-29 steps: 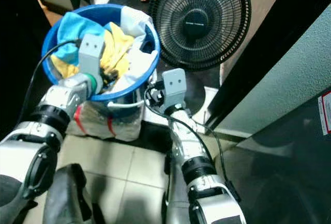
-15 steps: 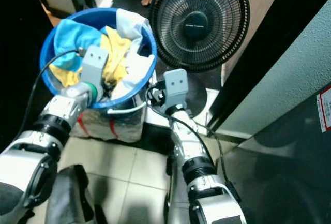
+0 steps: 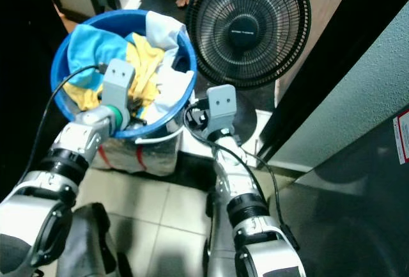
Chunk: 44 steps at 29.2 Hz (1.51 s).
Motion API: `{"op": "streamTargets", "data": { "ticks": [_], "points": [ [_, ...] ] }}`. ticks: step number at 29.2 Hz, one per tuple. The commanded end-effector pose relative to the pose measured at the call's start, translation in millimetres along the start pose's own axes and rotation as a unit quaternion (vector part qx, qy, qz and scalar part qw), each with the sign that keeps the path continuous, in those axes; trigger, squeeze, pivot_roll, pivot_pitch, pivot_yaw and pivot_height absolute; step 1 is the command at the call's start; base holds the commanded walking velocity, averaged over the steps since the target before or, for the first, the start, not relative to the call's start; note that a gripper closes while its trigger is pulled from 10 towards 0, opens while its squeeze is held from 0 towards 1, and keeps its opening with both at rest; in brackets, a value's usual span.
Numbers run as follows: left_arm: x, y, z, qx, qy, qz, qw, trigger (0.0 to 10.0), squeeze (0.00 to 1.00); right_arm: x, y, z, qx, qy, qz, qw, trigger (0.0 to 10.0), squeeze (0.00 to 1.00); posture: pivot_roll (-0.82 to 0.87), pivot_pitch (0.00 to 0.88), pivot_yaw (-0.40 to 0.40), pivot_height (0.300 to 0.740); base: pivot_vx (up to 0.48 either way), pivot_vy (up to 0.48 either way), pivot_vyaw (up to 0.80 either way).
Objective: Clothes washing
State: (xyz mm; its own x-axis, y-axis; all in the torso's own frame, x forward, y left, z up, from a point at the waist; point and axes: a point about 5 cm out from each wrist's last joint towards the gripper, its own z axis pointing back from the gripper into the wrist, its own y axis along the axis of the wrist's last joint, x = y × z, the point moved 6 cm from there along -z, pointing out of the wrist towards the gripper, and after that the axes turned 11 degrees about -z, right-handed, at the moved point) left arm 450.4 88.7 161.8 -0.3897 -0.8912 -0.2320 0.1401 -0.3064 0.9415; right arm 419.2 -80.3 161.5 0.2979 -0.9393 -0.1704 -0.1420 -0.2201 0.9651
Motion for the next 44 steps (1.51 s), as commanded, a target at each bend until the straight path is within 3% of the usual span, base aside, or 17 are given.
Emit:
{"op": "streamTargets", "data": {
  "ticks": [1,4,5,6,7,8,12,16,20,22,24,29,32,35,37,39,44],
  "points": [
    [23.4,11.7,3.7,0.044,-0.039,0.032,0.998,0.0,0.0,-7.6,0.0,-1.8,0.001,0.013,0.0,1.0,10.0,0.0,0.01,0.222,0.012,0.457,0.0,0.0,0.0],
    [26.5,24.2,7.2,0.068,-0.047,0.037,0.996,0.0,0.0,-7.5,0.3,-1.9,0.002,0.013,0.0,1.0,10.0,0.0,0.01,0.221,0.012,0.457,0.0,0.0,0.0],
    [34.1,46.1,14.1,0.107,-0.061,0.043,0.991,0.0,0.0,-7.9,1.4,-2.5,0.003,0.013,-0.001,1.0,10.0,0.0,0.01,0.216,0.011,0.457,0.0,0.0,0.0],
    [43.7,71.8,24.4,0.153,-0.078,0.05,0.984,4.1,0.0,-8.7,2.9,-3.3,0.006,0.014,-0.001,1.0,10.0,0.0,0.01,0.211,0.011,0.457,0.0,0.0,0.0],
    [50.4,89.0,33.5,0.184,-0.09,0.054,0.977,4.1,0.0,-9.2,3.9,-3.8,0.007,0.015,-0.002,1.0,10.0,0.0,0.01,0.211,0.011,0.457,0.0,0.0,0.0],
    [56.7,106.7,43.0,0.215,-0.096,0.066,0.97,10.0,0.0,-10.3,5.4,-4.6,0.01,0.016,-0.003,1.0,10.0,0.0,0.01,0.203,0.011,0.457,0.0,0.0,0.0],
    [61.9,118.2,50.0,0.234,-0.103,0.076,0.964,10.0,0.0,-11.0,6.4,-5.5,0.011,0.017,-0.004,1.0,10.0,0.0,0.01,0.195,0.01,0.457,0.0,0.0,0.0],
    [71.5,155.0,73.3,0.302,-0.11,0.087,0.943,10.0,0.0,-13.4,10.4,-7.4,0.018,0.02,-0.006,1.0,10.0,0.0,0.01,0.174,0.008,0.457,0.0,0.0,0.0],
    [68.1,197.1,105.8,0.39,-0.053,-0.037,0.919,10.0,0.0,-15.4,15.6,-8.7,0.029,0.023,-0.008,0.999,10.0,0.0,0.01,0.128,0.005,0.457,0.0,0.0,0.0],
    [66.4,204.4,113.5,0.404,-0.044,-0.056,0.912,10.0,0.0,-15.1,17.8,-8.8,0.033,0.023,-0.008,0.999,10.0,0.0,0.01,0.106,0.008,0.457,0.0,0.0,0.0],
    [60.9,226.4,135.2,0.447,-0.032,-0.074,0.891,10.0,0.0,-11.6,30.6,-7.9,0.059,0.018,-0.012,0.998,10.0,0.0,0.01,0.071,0.013,0.457,0.0,0.0,0.0],
    [68.0,234.7,151.3,0.47,-0.039,-0.101,0.876,10.0,0.0,-7.5,50.9,-5.5,0.098,0.01,-0.018,0.995,10.0,0.0,0.01,0.0,0.026,0.457,0.0,0.0,0.0],
    [75.2,227.7,153.7,0.464,-0.051,-0.116,0.877,10.0,0.0,-6.4,67.5,-2.6,0.127,0.006,-0.02,0.992,10.0,0.0,0.0,0.0,0.031,0.457,0.0,0.0,0.0],
    [72.2,195.0,148.2,0.423,-0.041,-0.118,0.897,10.0,0.0,-5.9,98.9,9.5,0.18,0.002,-0.026,0.983,10.0,0.0,-0.03,0.0,0.055,0.457,0.0,0.0,0.0],
    [72.2,195.0,148.2,0.423,-0.041,-0.118,0.897,10.0,0.0,-5.9,98.9,9.5,0.18,0.002,-0.026,0.983,10.0,0.0,-0.03,0.0,0.055,0.457,0.0,0.0,0.0],
    [45.7,170.0,143.2,0.382,0.002,-0.082,0.92,10.0,0.0,0.7,114.7,26.2,0.205,-0.005,-0.029,0.978,10.0,0.0,-0.03,0.0,0.053,0.457,0.0,0.0,0.0],
    [18.1,156.9,143.3,0.36,0.03,-0.041,0.932,10.0,0.0,6.9,124.6,38.9,0.219,-0.007,-0.028,0.975,10.0,0.0,-0.03,0.0,0.053,0.457,0.0,0.0,0.0]
  ]
}}
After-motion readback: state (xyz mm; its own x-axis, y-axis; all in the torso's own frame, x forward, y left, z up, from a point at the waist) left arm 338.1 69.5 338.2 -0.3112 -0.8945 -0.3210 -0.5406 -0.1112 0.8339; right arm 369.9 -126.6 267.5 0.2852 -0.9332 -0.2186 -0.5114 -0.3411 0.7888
